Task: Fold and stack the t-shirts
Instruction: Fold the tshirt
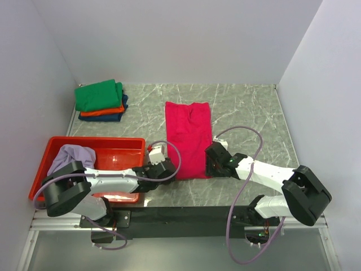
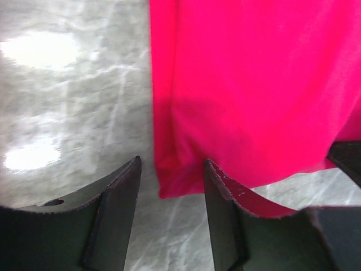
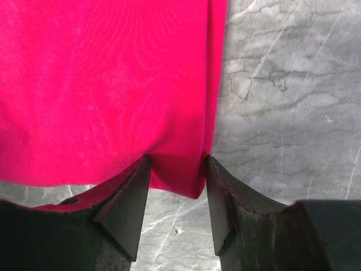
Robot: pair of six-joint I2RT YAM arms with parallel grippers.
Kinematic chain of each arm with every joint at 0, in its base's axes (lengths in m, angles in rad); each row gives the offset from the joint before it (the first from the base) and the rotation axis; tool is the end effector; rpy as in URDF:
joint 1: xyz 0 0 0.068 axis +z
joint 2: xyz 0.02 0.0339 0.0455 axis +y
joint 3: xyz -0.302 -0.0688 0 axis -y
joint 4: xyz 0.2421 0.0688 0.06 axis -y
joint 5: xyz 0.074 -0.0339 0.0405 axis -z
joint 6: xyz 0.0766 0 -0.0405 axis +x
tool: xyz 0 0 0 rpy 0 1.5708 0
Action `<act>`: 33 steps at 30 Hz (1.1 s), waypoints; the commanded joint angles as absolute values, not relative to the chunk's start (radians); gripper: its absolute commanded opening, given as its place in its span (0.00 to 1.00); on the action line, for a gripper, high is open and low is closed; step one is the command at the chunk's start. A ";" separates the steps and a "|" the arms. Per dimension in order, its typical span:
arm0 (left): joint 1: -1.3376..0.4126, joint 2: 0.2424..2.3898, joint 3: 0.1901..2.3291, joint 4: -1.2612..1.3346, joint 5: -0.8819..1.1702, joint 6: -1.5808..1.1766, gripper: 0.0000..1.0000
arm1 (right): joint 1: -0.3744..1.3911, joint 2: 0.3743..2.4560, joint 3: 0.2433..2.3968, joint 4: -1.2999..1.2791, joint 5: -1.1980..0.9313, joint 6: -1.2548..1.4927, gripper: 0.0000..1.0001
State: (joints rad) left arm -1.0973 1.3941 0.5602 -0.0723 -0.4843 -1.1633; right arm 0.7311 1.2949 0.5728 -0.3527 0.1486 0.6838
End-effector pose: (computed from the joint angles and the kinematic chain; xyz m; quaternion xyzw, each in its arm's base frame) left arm 0.1510 -0.2165 0.1602 -0.1085 0.9146 -0.1898 0.3401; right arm 0.1790 0.1454 0.1574 -0.0046 0.9669 0.1044 0.2328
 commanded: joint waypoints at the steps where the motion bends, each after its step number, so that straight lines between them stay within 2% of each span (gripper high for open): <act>1: -1.095 1.445 0.558 -0.065 -0.390 -1.146 0.53 | 0.746 1.341 0.526 -0.382 0.133 0.710 0.49; 4: -1.097 1.440 0.545 -0.057 -0.374 -1.147 0.40 | 0.749 1.344 0.522 -0.380 0.129 0.713 0.44; 5: -1.097 1.437 0.538 -0.058 -0.374 -1.149 0.31 | 0.749 1.342 0.520 -0.380 0.129 0.713 0.42; 6: -1.097 1.425 0.534 -0.061 -0.376 -1.152 0.27 | 0.750 1.344 0.517 -0.380 0.127 0.715 0.40; 9: -1.097 1.404 0.515 -0.081 -0.382 -1.161 0.11 | 0.755 1.342 0.511 -0.382 0.129 0.718 0.29; 11: -1.097 1.393 0.503 -0.092 -0.383 -1.170 0.01 | 0.756 1.341 0.506 -0.385 0.127 0.719 0.17; 14: -1.097 1.368 0.480 -0.084 -0.374 -1.173 0.01 | 0.767 1.333 0.503 -0.393 0.124 0.724 0.01; 24: -1.135 1.298 0.457 -0.132 -0.273 -1.132 0.00 | 0.896 1.223 0.523 -0.547 0.133 0.804 0.00; 33: -1.276 1.195 0.454 -0.239 -0.183 -1.158 0.01 | 1.072 1.023 0.494 -0.719 0.078 0.949 0.00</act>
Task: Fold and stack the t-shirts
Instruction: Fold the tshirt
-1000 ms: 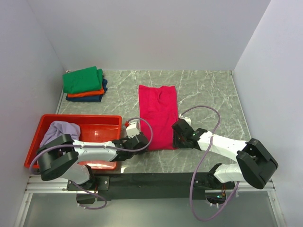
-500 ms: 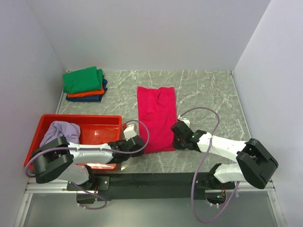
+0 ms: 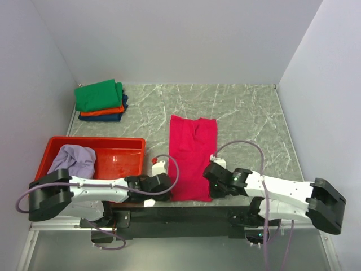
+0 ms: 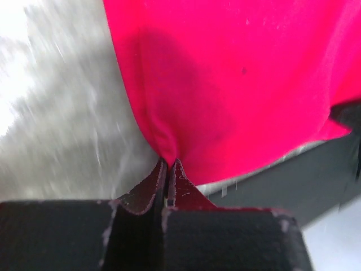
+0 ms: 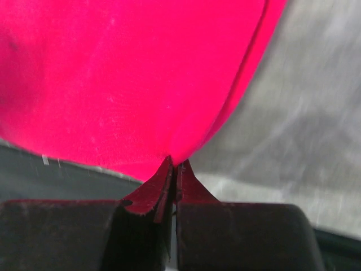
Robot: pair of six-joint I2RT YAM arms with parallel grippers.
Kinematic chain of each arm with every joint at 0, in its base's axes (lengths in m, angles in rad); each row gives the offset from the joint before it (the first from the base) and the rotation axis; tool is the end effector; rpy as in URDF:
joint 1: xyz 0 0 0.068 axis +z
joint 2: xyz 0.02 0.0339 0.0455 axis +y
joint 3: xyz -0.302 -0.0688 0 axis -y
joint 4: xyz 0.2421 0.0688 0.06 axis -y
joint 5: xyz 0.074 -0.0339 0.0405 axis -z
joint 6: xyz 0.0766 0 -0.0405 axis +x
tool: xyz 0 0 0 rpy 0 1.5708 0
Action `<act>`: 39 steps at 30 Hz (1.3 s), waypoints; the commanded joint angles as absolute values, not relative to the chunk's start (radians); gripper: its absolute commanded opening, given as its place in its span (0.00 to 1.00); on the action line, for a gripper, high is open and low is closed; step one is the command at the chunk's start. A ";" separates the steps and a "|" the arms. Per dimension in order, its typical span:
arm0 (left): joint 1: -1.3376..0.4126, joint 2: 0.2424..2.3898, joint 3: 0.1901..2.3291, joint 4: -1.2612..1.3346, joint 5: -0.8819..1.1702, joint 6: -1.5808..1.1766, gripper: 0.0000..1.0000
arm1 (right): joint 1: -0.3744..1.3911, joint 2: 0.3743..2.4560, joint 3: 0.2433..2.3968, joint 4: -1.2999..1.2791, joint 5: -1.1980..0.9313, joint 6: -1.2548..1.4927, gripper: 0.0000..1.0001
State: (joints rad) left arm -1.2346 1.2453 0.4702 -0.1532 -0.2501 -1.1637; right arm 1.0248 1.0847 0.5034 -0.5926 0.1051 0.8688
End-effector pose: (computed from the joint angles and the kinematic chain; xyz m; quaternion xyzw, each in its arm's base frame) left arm 0.0928 -0.2082 0.1544 -0.0060 0.9422 -0.2489 0.2240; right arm 0.0963 0.1430 0.1592 -0.0660 0.9769 0.1297 0.1568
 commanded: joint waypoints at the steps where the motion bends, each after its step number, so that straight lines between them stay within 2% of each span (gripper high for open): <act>1: -1.288 1.178 0.454 -0.250 -0.173 -1.158 0.00 | 1.113 1.008 0.497 -0.738 0.077 0.960 0.00; 11: -1.420 0.957 0.471 -0.325 -0.049 -1.201 0.01 | 1.379 0.870 0.587 -0.933 0.063 1.170 0.00; 15: -1.465 0.922 0.502 -0.330 -0.103 -1.232 0.01 | 1.463 0.874 0.707 -1.032 0.141 1.244 0.00; 21: -1.441 0.934 0.560 -0.279 -0.317 -1.229 0.01 | 1.463 0.870 0.830 -1.142 0.317 1.281 0.00; 26: -1.295 0.962 0.652 -0.220 -0.319 -1.080 0.01 | 1.364 0.885 0.900 -1.164 0.451 1.185 0.00; 33: -1.126 1.068 0.753 -0.192 -0.224 -0.894 0.01 | 1.050 0.925 0.896 -0.958 0.436 0.870 0.00; 39: -1.019 1.132 0.785 -0.127 -0.186 -0.825 0.01 | 0.902 0.982 0.957 -0.893 0.437 0.717 0.00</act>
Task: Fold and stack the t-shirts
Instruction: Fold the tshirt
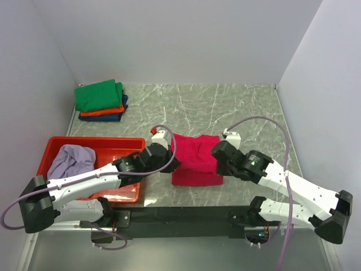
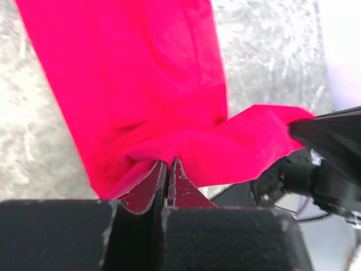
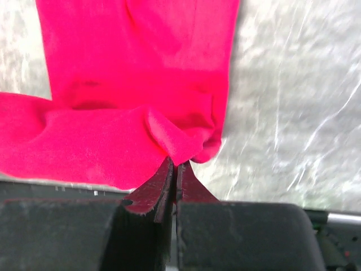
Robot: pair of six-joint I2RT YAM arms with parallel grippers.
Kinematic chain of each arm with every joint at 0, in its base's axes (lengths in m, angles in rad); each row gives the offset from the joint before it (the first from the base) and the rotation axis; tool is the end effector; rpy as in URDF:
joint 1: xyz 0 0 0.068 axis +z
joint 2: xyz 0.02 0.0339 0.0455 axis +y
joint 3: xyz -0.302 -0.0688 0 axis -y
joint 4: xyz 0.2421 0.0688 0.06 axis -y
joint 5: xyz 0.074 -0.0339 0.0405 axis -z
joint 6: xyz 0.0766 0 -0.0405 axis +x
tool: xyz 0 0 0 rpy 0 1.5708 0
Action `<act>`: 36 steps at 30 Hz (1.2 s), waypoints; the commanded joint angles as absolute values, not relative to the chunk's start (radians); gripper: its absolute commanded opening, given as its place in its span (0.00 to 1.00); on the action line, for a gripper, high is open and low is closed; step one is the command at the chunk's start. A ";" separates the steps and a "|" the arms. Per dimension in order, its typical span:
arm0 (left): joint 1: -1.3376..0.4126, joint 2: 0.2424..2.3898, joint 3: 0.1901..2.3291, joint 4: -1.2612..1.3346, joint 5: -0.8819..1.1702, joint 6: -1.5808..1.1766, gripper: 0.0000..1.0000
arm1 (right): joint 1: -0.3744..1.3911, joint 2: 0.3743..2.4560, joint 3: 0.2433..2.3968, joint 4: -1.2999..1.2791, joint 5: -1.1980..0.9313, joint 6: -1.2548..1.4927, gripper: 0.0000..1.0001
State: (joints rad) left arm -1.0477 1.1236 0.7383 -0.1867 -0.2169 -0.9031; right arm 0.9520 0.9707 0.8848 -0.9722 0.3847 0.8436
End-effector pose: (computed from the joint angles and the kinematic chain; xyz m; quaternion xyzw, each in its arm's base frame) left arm 0.1449 -0.2182 0.2699 0.0113 0.8742 -0.3409 0.3457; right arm 0.1202 0.1193 0.2754 -0.0030 0.9507 0.0793 0.2997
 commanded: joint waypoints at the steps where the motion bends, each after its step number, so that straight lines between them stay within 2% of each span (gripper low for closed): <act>1: -0.994 1.135 0.787 -0.115 -0.170 -0.818 0.01 | 0.887 0.989 0.963 -0.888 0.433 0.701 0.00; 21: -0.779 1.261 0.833 -0.023 -0.034 -0.727 0.01 | 0.640 1.187 1.083 -0.738 0.359 0.471 0.00; 36: -0.647 1.508 0.902 0.103 0.077 -0.693 0.01 | 0.509 1.497 1.149 -0.589 0.294 0.393 0.00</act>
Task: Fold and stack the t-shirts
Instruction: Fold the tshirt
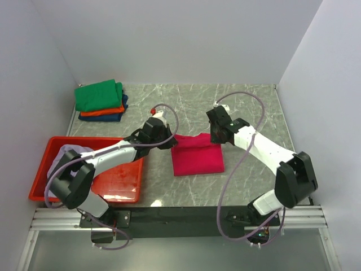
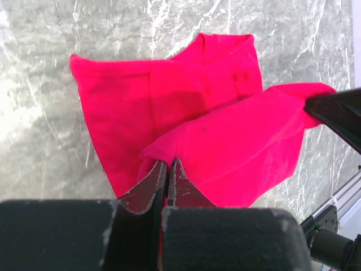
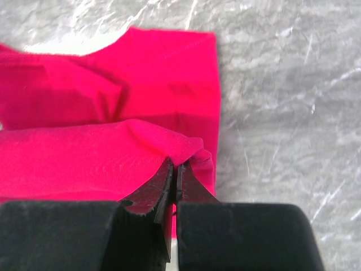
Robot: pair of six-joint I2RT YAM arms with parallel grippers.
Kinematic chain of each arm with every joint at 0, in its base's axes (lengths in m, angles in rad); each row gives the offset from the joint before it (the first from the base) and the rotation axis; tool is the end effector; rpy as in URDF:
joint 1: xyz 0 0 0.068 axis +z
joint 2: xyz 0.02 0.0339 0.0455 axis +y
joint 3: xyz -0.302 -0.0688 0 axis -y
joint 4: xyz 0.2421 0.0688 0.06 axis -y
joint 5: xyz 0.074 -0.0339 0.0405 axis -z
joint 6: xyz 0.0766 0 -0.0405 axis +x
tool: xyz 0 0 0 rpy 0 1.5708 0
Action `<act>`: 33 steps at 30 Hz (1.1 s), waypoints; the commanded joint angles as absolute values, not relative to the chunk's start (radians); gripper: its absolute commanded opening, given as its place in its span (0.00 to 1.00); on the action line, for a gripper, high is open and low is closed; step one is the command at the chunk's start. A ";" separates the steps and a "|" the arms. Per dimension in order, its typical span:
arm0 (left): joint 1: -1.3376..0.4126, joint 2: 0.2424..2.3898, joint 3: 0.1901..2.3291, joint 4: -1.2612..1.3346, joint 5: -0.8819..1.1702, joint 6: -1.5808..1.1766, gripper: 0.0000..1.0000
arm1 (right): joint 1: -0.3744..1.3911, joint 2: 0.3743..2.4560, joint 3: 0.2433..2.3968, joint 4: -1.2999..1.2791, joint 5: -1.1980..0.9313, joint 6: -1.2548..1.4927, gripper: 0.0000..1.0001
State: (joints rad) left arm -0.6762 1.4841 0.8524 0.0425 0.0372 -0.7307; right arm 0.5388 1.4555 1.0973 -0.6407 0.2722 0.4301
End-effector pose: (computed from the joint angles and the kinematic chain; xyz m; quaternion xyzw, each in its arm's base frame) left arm 0.2711 -0.2212 0.2362 -0.0153 0.8817 -0.3173 0.3488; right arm 0.2792 0.1429 0.2605 -0.0134 0.9512 0.0150 0.3079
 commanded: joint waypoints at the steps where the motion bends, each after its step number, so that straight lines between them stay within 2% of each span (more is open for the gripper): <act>1: -0.640 1.535 0.913 0.106 0.095 -0.690 0.01 | 0.500 1.508 1.152 -0.586 0.295 0.388 0.00; 7: -0.618 1.606 0.963 0.118 0.120 -0.660 0.01 | 0.469 1.578 1.178 -0.558 0.284 0.370 0.00; 21: -0.592 1.675 1.012 0.065 0.034 -0.663 0.01 | 0.431 1.718 1.267 -0.511 0.262 0.333 0.00; 23: -0.589 1.667 1.012 0.054 0.006 -0.673 0.11 | 0.428 1.709 1.276 -0.505 0.282 0.337 0.15; 24: -0.589 1.651 1.009 0.043 0.003 -0.673 0.27 | 0.425 1.686 1.278 -0.500 0.285 0.342 0.23; 25: -0.589 1.640 1.006 0.040 0.003 -0.676 0.37 | 0.426 1.669 1.270 -0.496 0.288 0.344 0.41; 27: -0.589 1.603 0.997 0.020 -0.063 -0.683 0.63 | 0.426 1.605 1.261 -0.479 0.290 0.354 0.53; 28: -0.589 1.589 0.993 0.014 -0.075 -0.683 0.68 | 0.426 1.579 1.243 -0.468 0.288 0.356 0.63; 30: -0.589 1.547 0.977 0.005 -0.098 -0.683 0.77 | 0.426 1.505 1.221 -0.466 0.281 0.356 0.67; 33: -0.589 1.499 0.954 0.003 -0.104 -0.683 0.82 | 0.429 1.419 1.168 -0.465 0.241 0.354 0.67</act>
